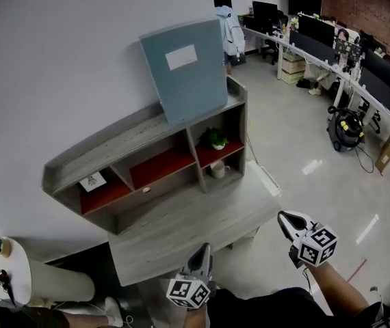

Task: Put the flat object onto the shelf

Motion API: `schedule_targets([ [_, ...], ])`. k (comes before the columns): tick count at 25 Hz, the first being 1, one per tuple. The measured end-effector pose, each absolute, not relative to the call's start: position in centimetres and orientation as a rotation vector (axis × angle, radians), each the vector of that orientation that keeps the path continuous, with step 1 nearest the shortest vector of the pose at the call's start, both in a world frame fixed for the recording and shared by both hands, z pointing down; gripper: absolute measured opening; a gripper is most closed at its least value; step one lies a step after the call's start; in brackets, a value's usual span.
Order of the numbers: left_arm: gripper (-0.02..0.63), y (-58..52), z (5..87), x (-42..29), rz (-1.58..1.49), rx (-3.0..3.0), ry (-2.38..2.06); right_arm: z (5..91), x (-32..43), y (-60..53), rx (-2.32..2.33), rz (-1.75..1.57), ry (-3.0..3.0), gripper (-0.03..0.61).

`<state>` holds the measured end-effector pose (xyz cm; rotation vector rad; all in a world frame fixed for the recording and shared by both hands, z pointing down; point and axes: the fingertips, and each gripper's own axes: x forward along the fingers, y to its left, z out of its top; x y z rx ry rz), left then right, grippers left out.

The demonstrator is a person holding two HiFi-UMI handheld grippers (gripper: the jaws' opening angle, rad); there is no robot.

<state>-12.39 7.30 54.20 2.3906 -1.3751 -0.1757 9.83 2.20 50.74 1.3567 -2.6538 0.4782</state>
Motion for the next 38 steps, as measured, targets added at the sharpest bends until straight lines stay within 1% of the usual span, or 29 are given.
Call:
schedule_targets([
  [4, 0.012, 11.1, 54.2, -6.5, -0.138, 2.35, -1.516, 51.1, 16.3, 6.1, 1.284, 0.412, -2.689, 0.0],
  [8, 0.012, 16.0, 54.3, -1.6, -0.099, 2.306, -1.632, 51.3, 23.4, 10.6, 1.238, 0.42, -2.709, 0.0],
  [11, 0.012, 19.1, 54.2, 2.3, -0.087, 2.269, -1.689, 52.4, 27.1, 13.1, 1.185, 0.425, -2.703, 0.0],
  [14, 0.012, 22.0, 54.1, 6.2, -0.076, 2.236, -1.737, 52.8, 29.4, 14.9, 1.18, 0.429, -2.722, 0.0],
  [19, 0.012, 26.0, 54.4, 10.8, -0.037, 2.21, -1.827, 52.5, 30.3, 16.2, 1.178, 0.281, -2.747, 0.0],
  [28, 0.012, 28.2, 54.0, 8.6, -0.066, 2.13, -1.963, 52.1, 29.0, 18.2, 1.155, 0.265, -2.774, 0.0],
  [38, 0.012, 28.2, 52.9, 7.3, -0.067, 2.149, -2.031, 53.3, 28.0, 20.0, 1.178, 0.252, -2.76, 0.0],
])
